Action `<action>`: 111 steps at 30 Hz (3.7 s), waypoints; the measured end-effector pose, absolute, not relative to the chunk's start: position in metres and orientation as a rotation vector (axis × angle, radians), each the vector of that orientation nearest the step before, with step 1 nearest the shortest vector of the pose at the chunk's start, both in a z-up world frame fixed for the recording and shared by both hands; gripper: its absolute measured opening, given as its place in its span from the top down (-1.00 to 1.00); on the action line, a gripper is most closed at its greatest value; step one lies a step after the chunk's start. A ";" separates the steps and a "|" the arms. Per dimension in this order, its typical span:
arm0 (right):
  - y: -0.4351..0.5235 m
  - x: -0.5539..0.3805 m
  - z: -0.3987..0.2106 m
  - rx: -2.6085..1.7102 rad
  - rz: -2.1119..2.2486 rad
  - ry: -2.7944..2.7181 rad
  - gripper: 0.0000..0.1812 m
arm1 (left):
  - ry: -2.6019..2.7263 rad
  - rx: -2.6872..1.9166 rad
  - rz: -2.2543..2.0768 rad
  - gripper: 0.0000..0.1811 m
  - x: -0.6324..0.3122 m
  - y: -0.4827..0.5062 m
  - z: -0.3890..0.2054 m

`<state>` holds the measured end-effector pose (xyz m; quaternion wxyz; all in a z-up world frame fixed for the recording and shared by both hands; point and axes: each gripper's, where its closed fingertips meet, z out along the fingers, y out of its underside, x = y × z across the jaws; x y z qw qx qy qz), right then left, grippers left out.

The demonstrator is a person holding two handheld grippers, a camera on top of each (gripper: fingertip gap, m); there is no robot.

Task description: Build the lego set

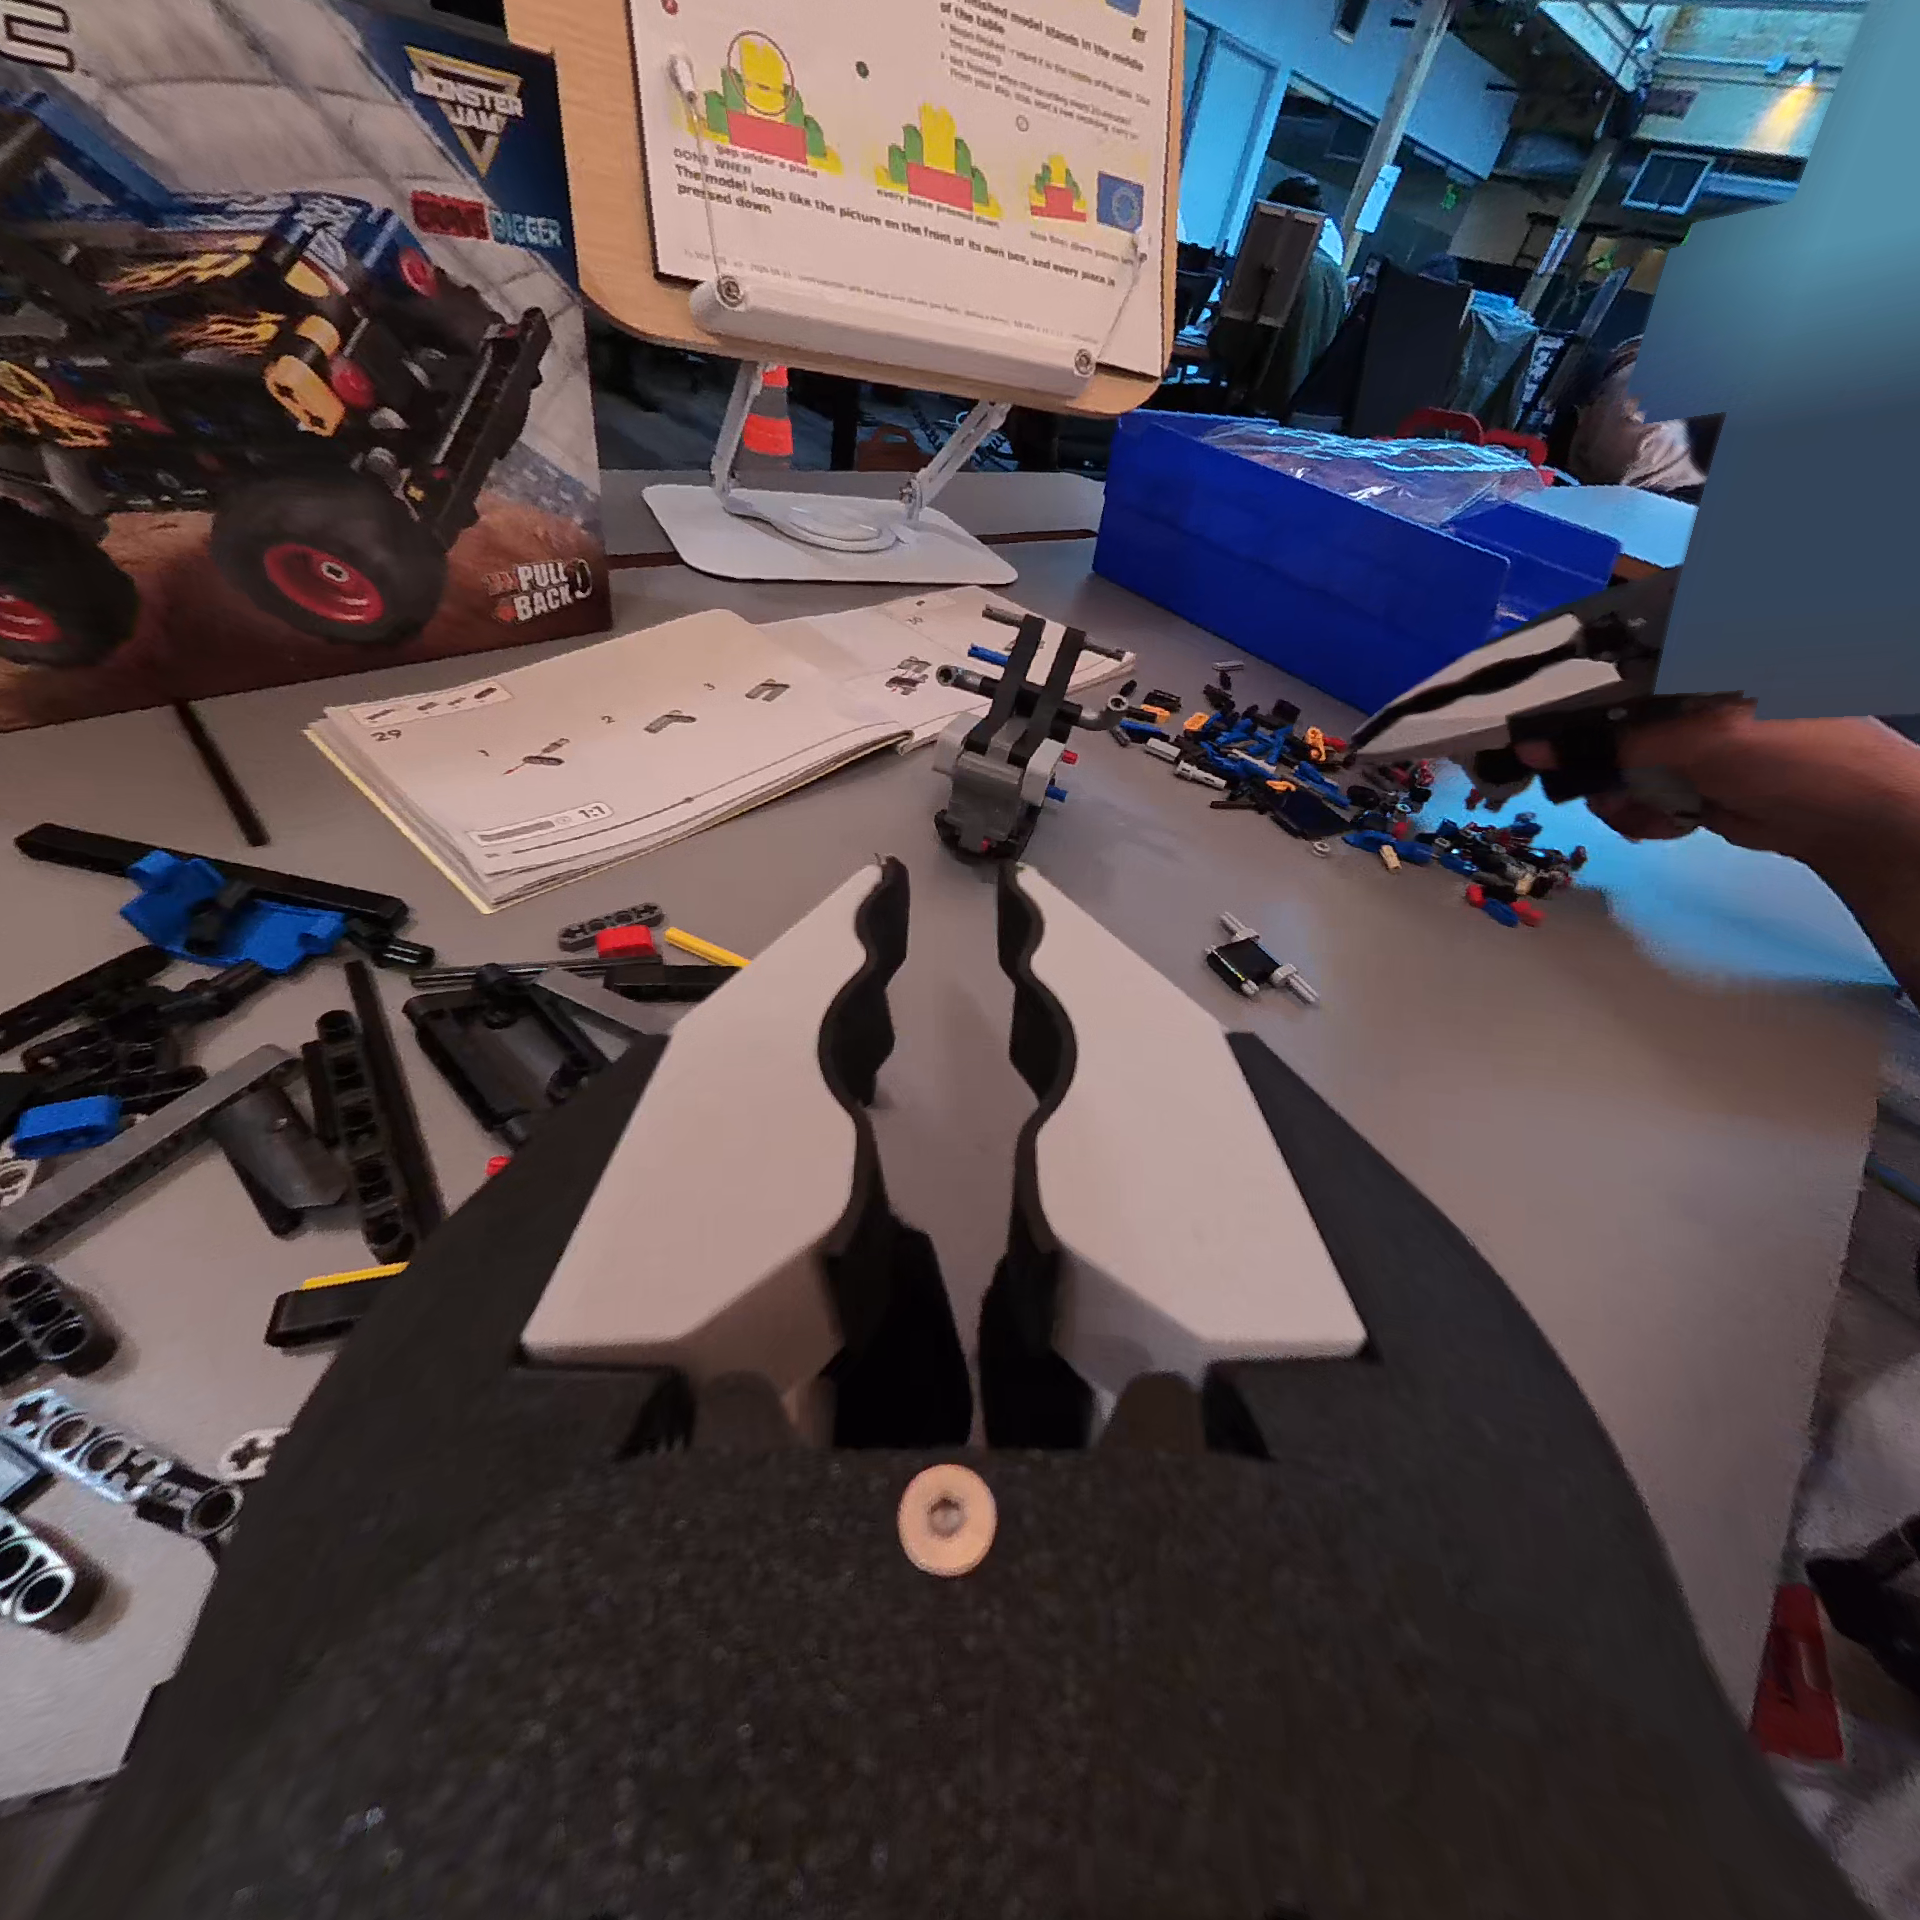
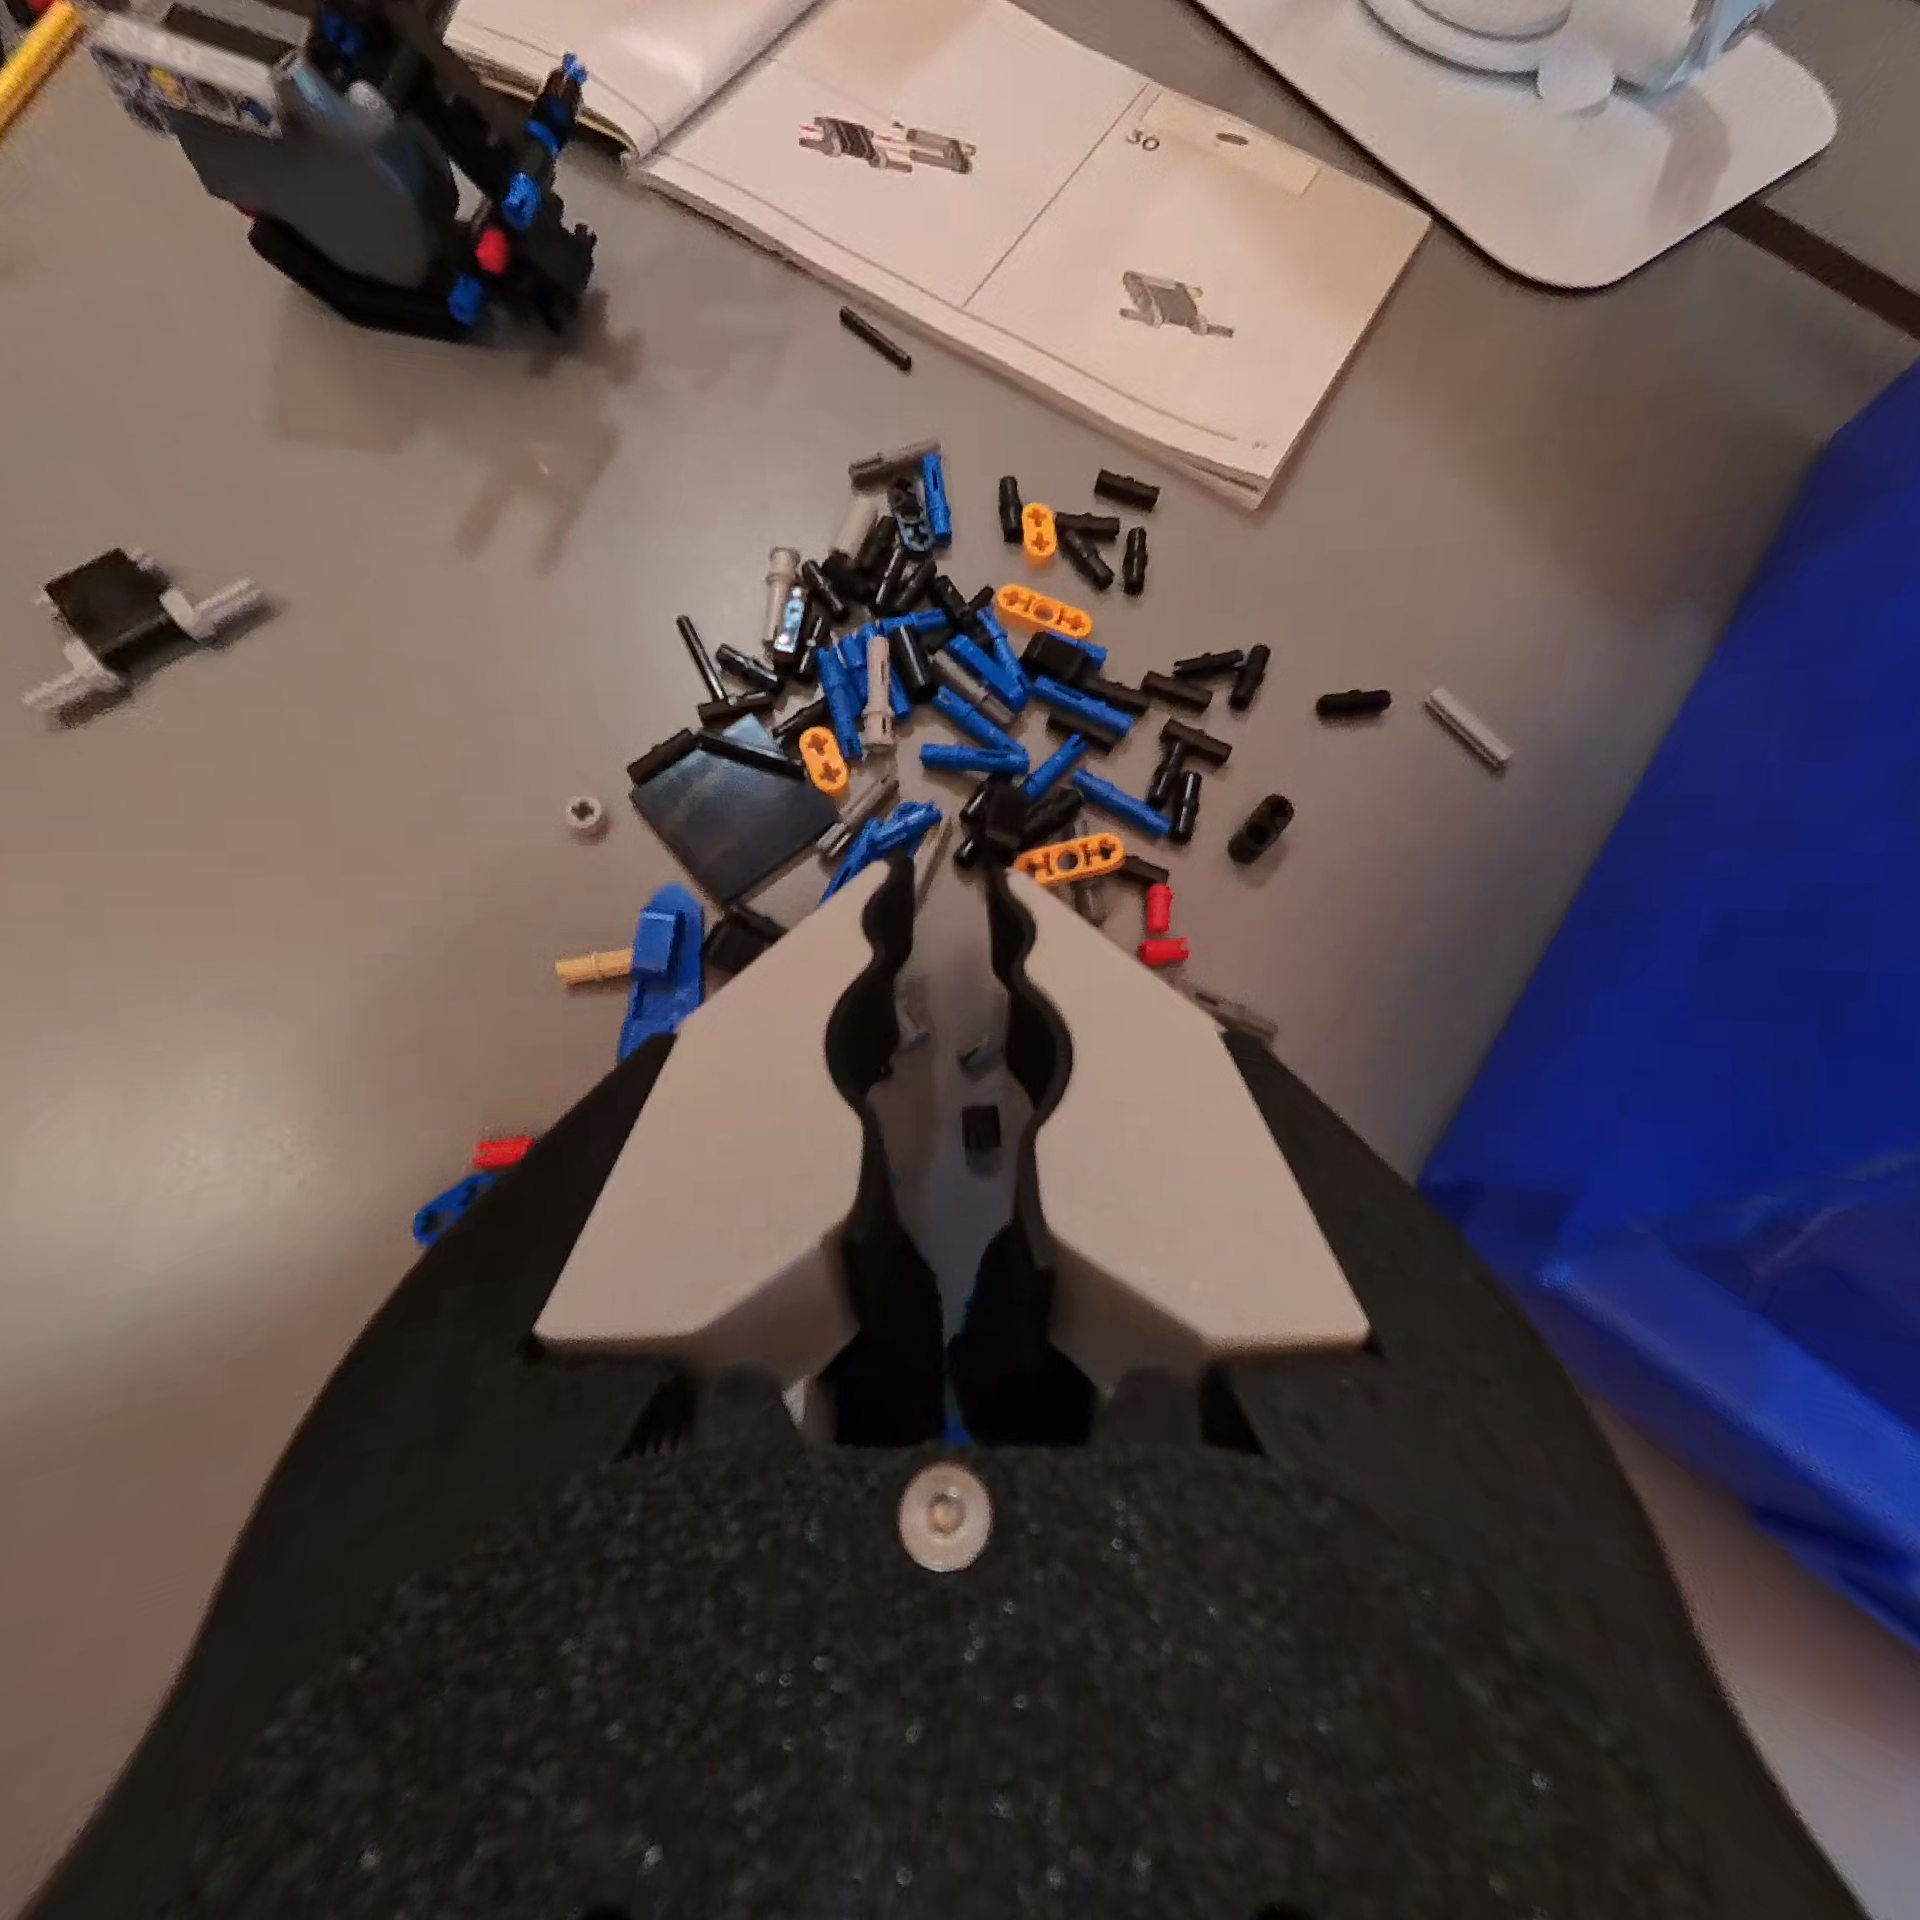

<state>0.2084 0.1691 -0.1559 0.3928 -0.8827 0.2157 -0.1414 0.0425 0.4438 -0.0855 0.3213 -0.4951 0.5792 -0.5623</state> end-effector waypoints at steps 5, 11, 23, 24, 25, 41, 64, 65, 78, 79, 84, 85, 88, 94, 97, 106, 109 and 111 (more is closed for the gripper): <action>0.179 0.206 -0.167 -2.271 -0.164 0.586 0.88 | 1.487 -1.308 -1.553 0.84 0.040 0.447 -0.081; 0.180 0.207 -0.173 -2.315 -0.178 0.585 0.94 | 1.360 -1.411 -1.815 0.84 0.042 0.459 -0.073; 0.183 0.200 -0.174 -2.318 0.123 0.682 0.96 | 1.478 -1.280 -1.733 0.84 0.036 0.438 -0.071; 0.181 0.201 -0.173 -2.320 0.107 0.673 1.00 | 1.479 -1.276 -1.739 0.85 0.036 0.437 -0.071; 0.179 0.202 -0.172 -2.323 0.080 0.666 1.00 | 1.477 -1.274 -1.745 0.85 0.035 0.437 -0.070; 0.161 0.203 -0.165 -2.437 -0.031 0.668 0.83 | 1.485 -1.252 -1.747 0.85 0.032 0.434 -0.069; 0.200 0.219 -0.124 -2.472 -0.460 0.240 0.97 | 1.510 -1.259 -1.749 0.86 0.031 0.430 -0.071; 0.223 0.218 -0.101 -2.412 -0.468 0.132 0.98 | 1.509 -1.262 -1.740 0.86 0.032 0.430 -0.072; 0.542 0.173 -0.144 -2.479 0.485 -0.729 0.97 | 1.481 -1.238 -1.709 0.86 0.024 0.434 -0.069; 0.550 0.175 -0.152 -2.498 0.517 -0.708 0.97 | 1.477 -1.235 -1.715 0.86 0.023 0.434 -0.068; 0.553 0.177 -0.171 -2.552 0.570 -0.714 0.97 | 1.485 -1.237 -1.729 0.86 0.022 0.434 -0.069; 0.552 0.178 -0.169 -2.554 0.585 -0.695 0.97 | 1.488 -1.235 -1.728 0.86 0.022 0.433 -0.069; 0.546 0.178 -0.168 -2.558 0.629 -0.671 0.97 | 1.507 -1.227 -1.724 0.86 0.021 0.430 -0.069; 0.545 0.173 -0.173 -2.538 0.643 -0.691 0.97 | 1.530 -1.227 -1.718 0.86 0.022 0.428 -0.071; 0.548 0.171 -0.173 -2.527 0.633 -0.713 0.97 | 1.532 -1.232 -1.719 0.86 0.022 0.428 -0.072; 0.550 0.174 -0.174 -2.473 0.513 -0.827 0.97 | 1.534 -1.237 -1.719 0.86 0.023 0.428 -0.072; 0.550 0.174 -0.174 -2.471 0.490 -0.824 0.97 | 1.538 -1.236 -1.715 0.86 0.023 0.427 -0.073; 0.550 0.174 -0.174 -2.472 0.476 -0.821 0.97 | 1.542 -1.236 -1.714 0.86 0.023 0.427 -0.073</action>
